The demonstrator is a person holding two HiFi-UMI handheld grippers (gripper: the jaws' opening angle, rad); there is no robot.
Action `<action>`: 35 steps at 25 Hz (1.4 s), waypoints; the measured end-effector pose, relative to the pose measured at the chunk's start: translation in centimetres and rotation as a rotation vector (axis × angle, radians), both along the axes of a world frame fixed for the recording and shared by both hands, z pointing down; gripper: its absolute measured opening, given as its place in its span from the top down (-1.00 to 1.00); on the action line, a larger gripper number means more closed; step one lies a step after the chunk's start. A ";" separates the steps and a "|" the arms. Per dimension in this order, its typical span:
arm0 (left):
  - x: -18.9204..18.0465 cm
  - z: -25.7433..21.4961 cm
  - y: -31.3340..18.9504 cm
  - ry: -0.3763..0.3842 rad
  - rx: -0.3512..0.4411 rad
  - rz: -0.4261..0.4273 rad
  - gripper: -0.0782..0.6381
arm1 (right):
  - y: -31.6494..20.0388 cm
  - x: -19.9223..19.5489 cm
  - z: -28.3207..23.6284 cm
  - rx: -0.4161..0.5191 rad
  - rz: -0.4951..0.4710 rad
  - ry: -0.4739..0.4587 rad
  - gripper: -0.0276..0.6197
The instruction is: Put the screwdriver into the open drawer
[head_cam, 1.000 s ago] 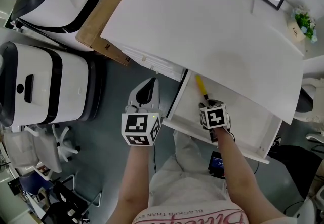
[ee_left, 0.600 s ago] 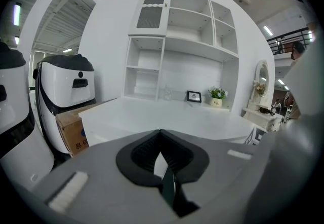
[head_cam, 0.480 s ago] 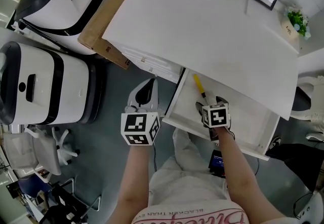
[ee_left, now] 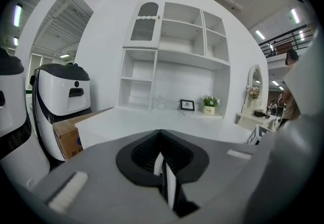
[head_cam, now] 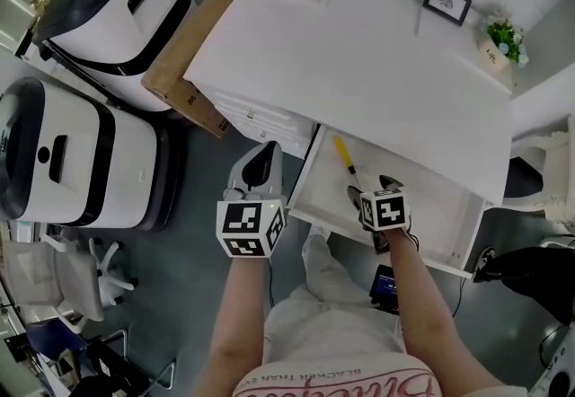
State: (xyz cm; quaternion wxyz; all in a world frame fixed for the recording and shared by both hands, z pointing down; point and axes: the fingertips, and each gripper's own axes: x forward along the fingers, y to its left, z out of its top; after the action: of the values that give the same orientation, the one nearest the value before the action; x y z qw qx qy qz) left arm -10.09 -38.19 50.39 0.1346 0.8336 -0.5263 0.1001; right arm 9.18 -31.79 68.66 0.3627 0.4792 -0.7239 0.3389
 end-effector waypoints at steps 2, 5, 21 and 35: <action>0.0 -0.5 0.5 0.003 0.011 0.000 0.76 | 0.2 0.0 -0.8 0.021 -0.009 0.003 -0.22; 0.2 -1.4 1.4 0.010 0.033 0.001 0.76 | 0.7 0.0 -2.3 0.057 -0.015 -0.006 -0.22; 0.9 -7.6 5.3 0.042 0.183 -0.016 0.76 | 2.3 0.9 -13.3 0.328 0.027 -0.056 0.43; 2.4 -12.4 8.5 0.018 0.282 0.029 0.76 | 4.7 1.3 -23.9 0.545 0.020 -0.161 0.89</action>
State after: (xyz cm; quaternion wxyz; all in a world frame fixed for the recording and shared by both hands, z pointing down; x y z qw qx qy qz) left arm -7.71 -29.73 37.96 0.0195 0.8526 -0.5218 0.0196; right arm 10.50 -27.05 44.75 0.1584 0.5375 -0.8101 0.1724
